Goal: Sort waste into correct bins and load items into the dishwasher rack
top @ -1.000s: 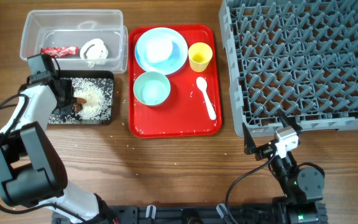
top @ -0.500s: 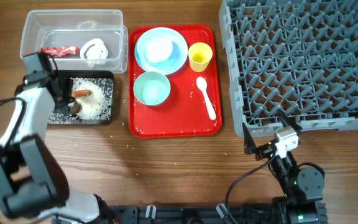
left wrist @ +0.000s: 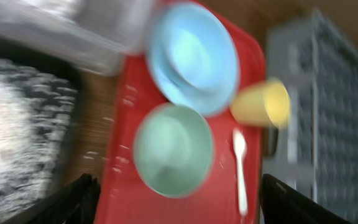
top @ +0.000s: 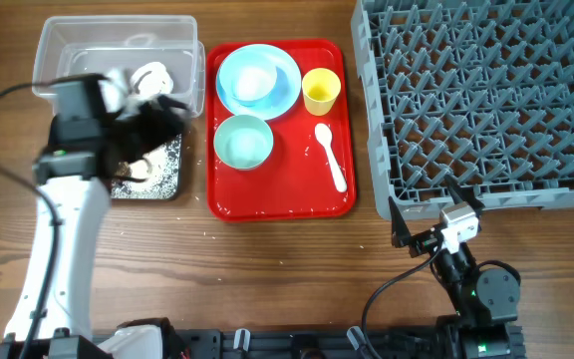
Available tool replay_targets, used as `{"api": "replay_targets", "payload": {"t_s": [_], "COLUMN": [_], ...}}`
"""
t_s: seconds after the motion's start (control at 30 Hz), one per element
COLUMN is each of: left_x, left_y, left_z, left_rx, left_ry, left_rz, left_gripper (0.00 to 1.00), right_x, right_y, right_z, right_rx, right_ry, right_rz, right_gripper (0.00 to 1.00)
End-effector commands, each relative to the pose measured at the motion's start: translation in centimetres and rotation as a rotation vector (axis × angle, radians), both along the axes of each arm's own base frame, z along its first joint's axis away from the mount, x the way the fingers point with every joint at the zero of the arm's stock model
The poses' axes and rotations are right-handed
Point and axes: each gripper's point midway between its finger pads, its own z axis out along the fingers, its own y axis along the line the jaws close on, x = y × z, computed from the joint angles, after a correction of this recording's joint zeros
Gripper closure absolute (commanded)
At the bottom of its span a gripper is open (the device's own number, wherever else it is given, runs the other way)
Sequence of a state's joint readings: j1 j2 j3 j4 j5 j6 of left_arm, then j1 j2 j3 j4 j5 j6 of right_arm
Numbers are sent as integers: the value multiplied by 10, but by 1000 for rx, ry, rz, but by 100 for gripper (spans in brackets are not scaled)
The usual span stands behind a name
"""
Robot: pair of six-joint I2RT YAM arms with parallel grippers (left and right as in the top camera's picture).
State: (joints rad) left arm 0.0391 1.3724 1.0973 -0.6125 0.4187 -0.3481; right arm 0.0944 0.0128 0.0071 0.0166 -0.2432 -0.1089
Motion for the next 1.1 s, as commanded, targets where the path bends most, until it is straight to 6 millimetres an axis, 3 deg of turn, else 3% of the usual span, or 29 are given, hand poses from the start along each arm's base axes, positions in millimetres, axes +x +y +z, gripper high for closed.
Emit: {"api": "replay_targets", "payload": {"t_s": [0.0,0.17,0.53,0.8,1.07], "left_x": [-7,-9,-20,-35,-30], "left_y": [-49,-81,-106,-105,-98], "left_z": [3,6,-4,-15,-15], "left_rx": [97,158,242,260,293], "left_ry": [-80,-126,-120,-56,-62], "left_rz": [-207,-272,-325,-353,-324], "left_gripper": [11,6,3,0,0], "right_x": [-1,-1,-1,-1,-1], "right_y": [1,1,1,1,1], "right_z": [2,2,2,2,2], "right_rx": [5,5,5,5,5], "right_ry": [-11,-11,-11,-11,-11], "right_rz": [9,9,9,9,9], "right_gripper": [0,0,0,0,0]}}
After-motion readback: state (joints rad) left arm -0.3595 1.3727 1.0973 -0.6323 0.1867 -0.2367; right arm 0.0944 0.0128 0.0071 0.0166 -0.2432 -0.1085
